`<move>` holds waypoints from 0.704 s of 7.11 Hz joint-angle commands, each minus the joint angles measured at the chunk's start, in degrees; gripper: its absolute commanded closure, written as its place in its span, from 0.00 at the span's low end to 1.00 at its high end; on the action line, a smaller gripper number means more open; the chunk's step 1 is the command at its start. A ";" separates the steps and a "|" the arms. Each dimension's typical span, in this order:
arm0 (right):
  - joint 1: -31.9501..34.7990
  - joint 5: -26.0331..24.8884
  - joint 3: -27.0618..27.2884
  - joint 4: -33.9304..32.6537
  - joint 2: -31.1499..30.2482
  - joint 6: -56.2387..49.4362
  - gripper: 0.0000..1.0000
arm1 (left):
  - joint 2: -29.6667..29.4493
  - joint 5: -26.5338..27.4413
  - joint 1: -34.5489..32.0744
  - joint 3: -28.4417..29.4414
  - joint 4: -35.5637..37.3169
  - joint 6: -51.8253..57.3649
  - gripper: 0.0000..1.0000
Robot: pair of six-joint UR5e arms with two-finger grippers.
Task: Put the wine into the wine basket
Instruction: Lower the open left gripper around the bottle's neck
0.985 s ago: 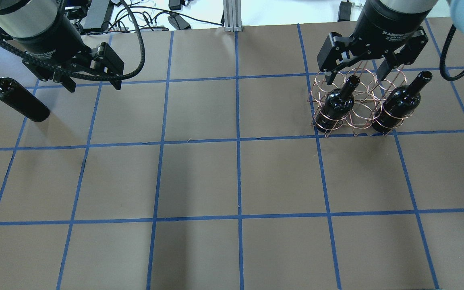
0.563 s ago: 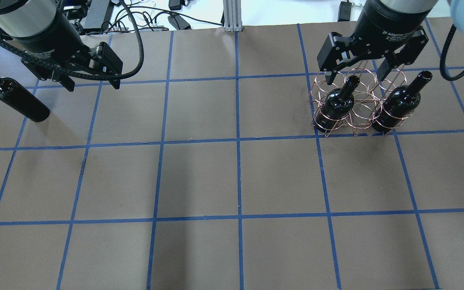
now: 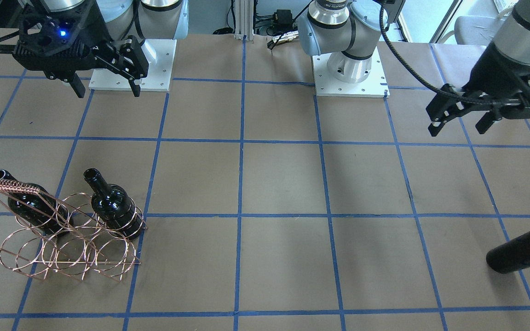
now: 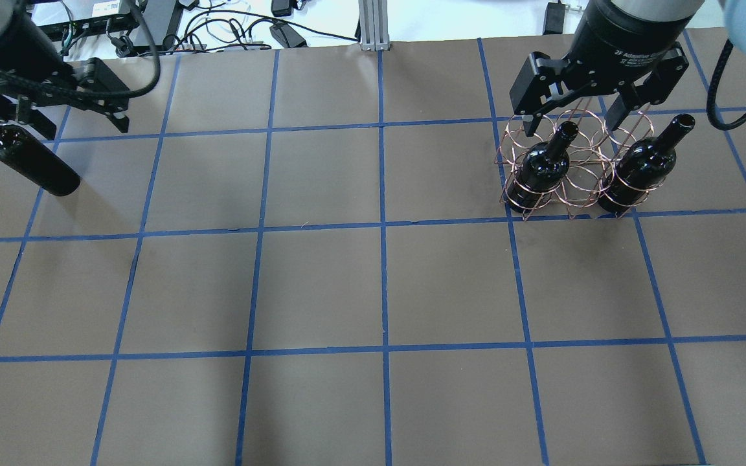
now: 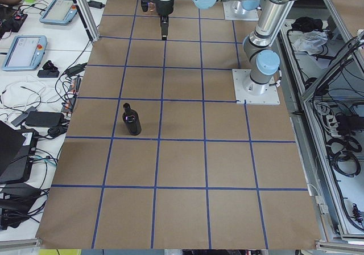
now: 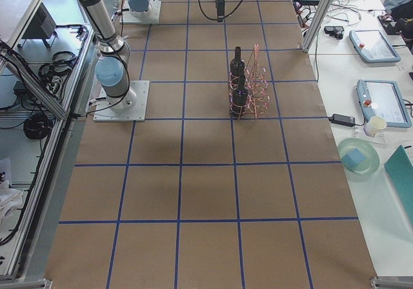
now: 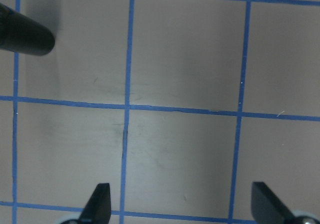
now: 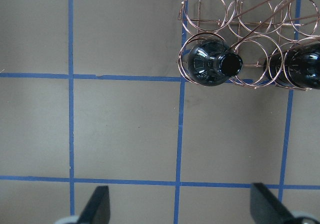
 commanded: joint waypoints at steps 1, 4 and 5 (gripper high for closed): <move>-0.06 0.00 0.00 0.00 0.00 -0.07 0.00 | -2.19 -0.21 10.10 2.85 0.58 3.79 0.00; -0.06 -0.09 0.00 0.00 0.00 -0.15 0.00 | -10.96 -0.91 13.74 8.58 7.91 9.41 0.00; -0.06 -0.09 0.00 0.00 0.00 -0.24 0.00 | -13.95 -1.08 15.57 9.89 8.92 11.25 0.00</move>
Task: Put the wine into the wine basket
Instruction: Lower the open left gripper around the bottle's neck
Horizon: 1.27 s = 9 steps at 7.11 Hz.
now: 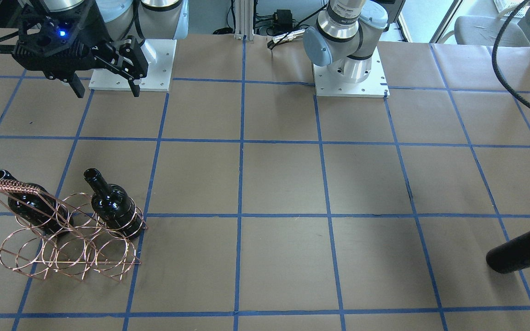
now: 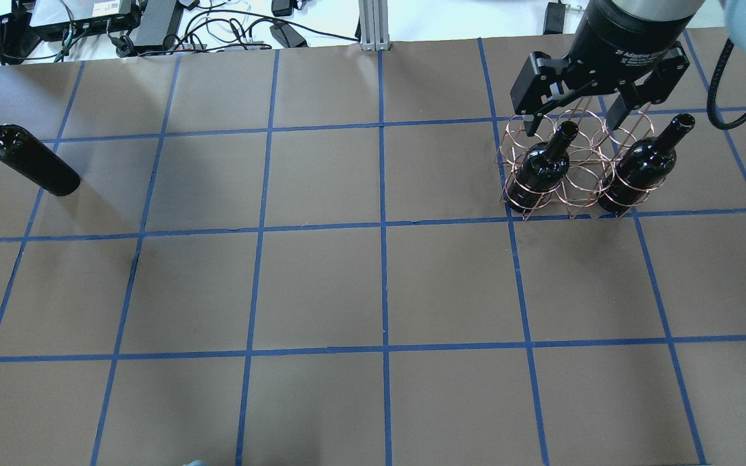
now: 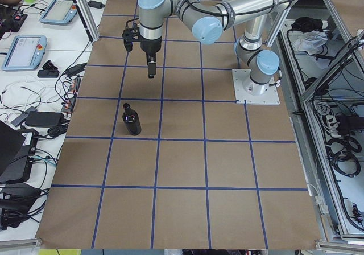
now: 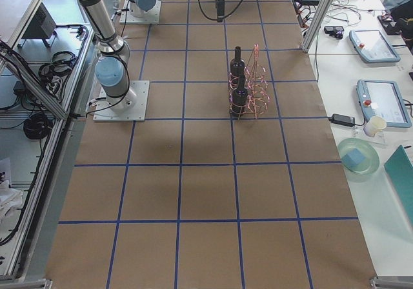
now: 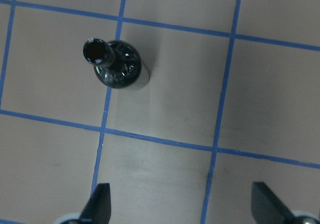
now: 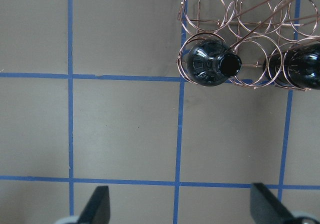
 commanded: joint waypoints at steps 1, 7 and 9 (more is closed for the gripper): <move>0.00 -0.01 0.00 0.00 0.00 -0.09 0.00 | -6.13 -0.25 2.59 4.11 2.52 2.41 0.00; 0.00 -0.01 0.00 -0.09 0.00 -0.09 0.00 | -17.57 -2.36 3.39 6.68 11.65 5.75 0.00; 0.00 -0.01 0.00 -0.09 0.00 -0.09 0.00 | -18.98 -4.37 3.39 7.47 11.66 5.31 0.08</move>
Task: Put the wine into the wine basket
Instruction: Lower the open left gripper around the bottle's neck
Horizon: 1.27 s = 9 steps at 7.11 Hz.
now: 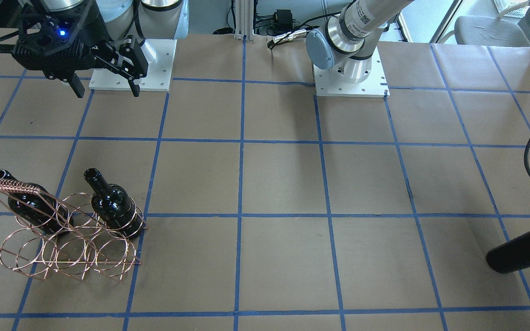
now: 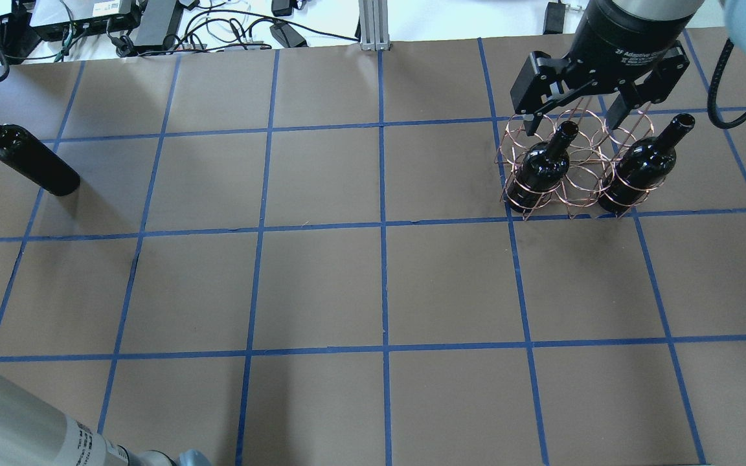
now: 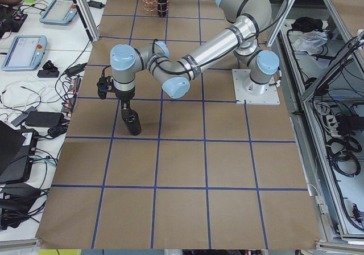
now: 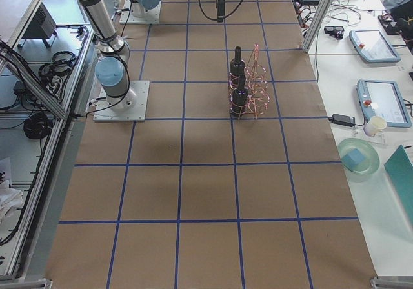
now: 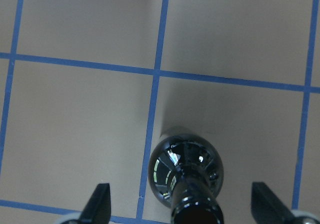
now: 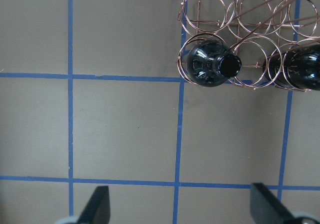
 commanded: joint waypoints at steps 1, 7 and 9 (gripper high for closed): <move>0.00 0.09 0.00 0.00 0.00 0.00 0.00 | -1.12 -1.25 -0.08 0.22 0.19 -0.23 0.16; 0.00 0.18 0.00 0.00 0.00 0.26 0.00 | -1.04 -1.16 -0.09 0.04 -0.86 0.39 0.44; 0.00 0.18 0.00 0.00 0.00 0.18 0.00 | -1.12 -1.34 -0.09 -0.05 -0.86 0.39 0.75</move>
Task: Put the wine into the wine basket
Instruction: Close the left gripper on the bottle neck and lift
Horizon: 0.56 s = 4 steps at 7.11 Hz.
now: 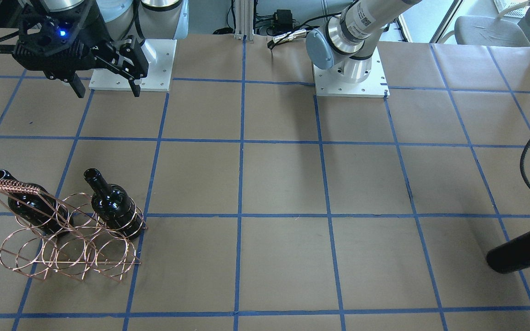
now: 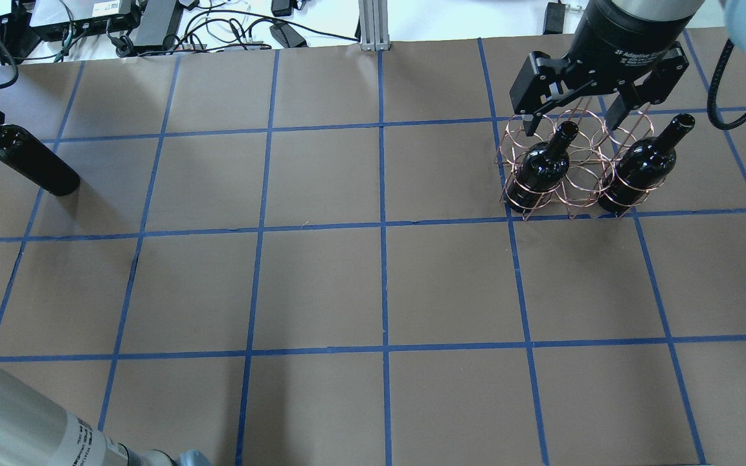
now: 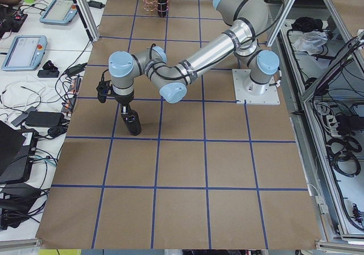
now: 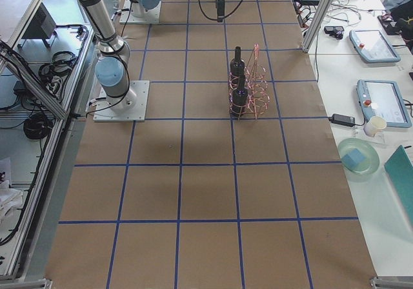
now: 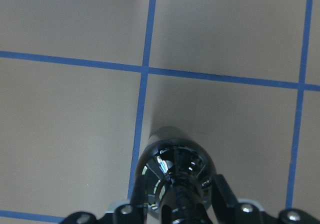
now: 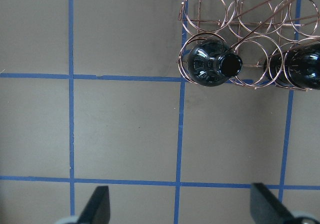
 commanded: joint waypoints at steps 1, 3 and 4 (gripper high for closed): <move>0.00 -0.03 0.00 -0.05 0.00 -0.05 0.00 | -0.02 -0.20 0.00 -0.32 -0.01 0.05 0.97; 0.00 0.06 0.00 -0.05 0.00 0.04 0.00 | 0.06 -0.11 0.00 -0.33 -0.70 0.05 1.00; 0.00 0.14 0.00 -0.05 0.00 0.12 0.00 | 0.41 0.06 0.00 -0.33 -1.32 0.05 1.00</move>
